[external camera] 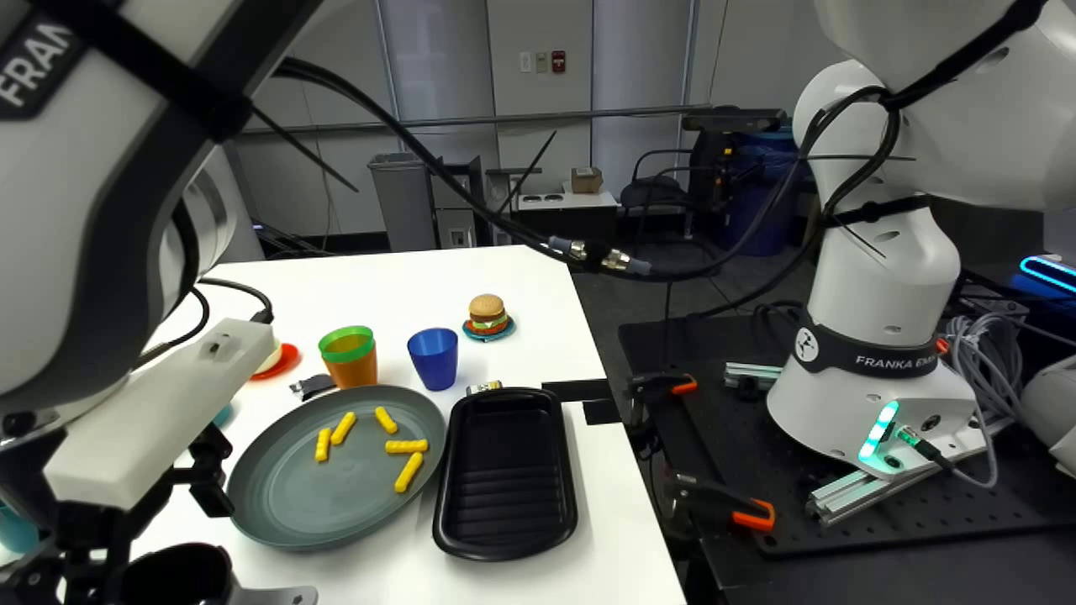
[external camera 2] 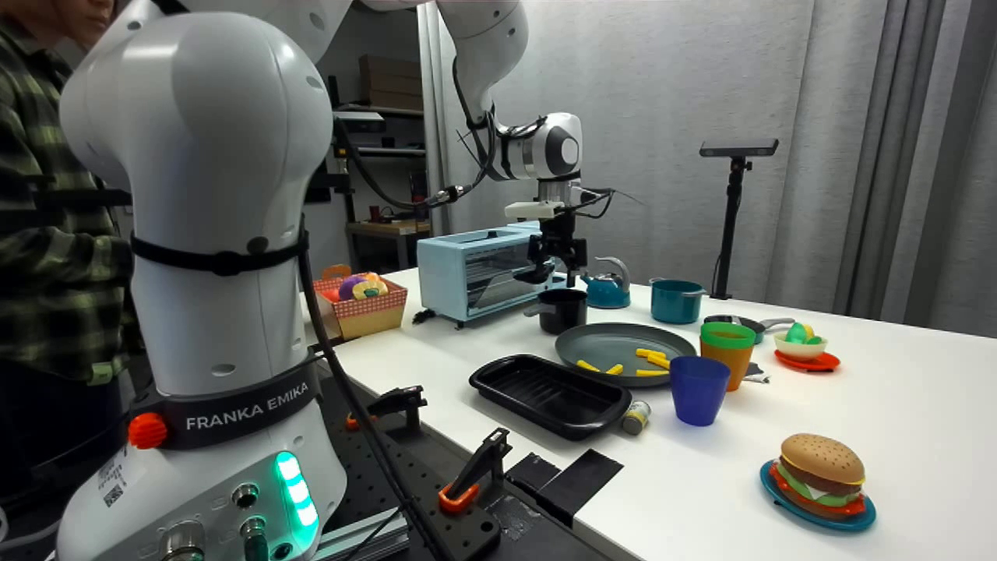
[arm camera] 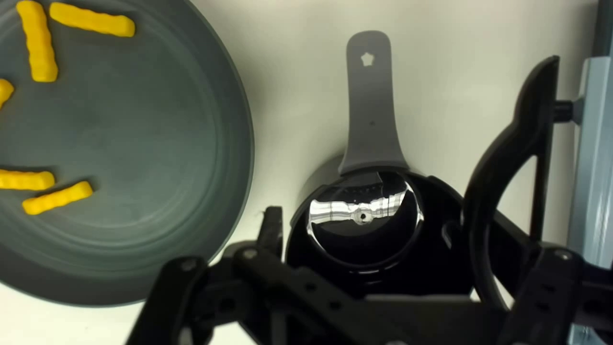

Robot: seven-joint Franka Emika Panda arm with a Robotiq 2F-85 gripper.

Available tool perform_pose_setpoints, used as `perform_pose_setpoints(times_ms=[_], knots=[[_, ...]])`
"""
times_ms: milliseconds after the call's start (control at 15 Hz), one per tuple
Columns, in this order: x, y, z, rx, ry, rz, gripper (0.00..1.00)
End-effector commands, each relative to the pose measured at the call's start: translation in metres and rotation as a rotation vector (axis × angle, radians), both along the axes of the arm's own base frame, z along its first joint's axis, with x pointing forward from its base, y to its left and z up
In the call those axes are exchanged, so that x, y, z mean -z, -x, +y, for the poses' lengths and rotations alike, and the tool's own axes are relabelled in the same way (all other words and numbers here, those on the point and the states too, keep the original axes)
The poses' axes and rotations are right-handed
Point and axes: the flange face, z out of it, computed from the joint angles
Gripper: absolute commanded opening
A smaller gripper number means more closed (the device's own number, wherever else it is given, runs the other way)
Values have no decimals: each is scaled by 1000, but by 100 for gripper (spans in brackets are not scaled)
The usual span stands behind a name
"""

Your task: Open the microwave door

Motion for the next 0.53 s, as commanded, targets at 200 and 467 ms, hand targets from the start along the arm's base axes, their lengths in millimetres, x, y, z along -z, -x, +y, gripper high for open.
perform_pose_setpoints(times_ms=[200,467], knots=[[2,0,-20,34,-4,-5,100],[4,-1,-22,39,-4,-2,100]])
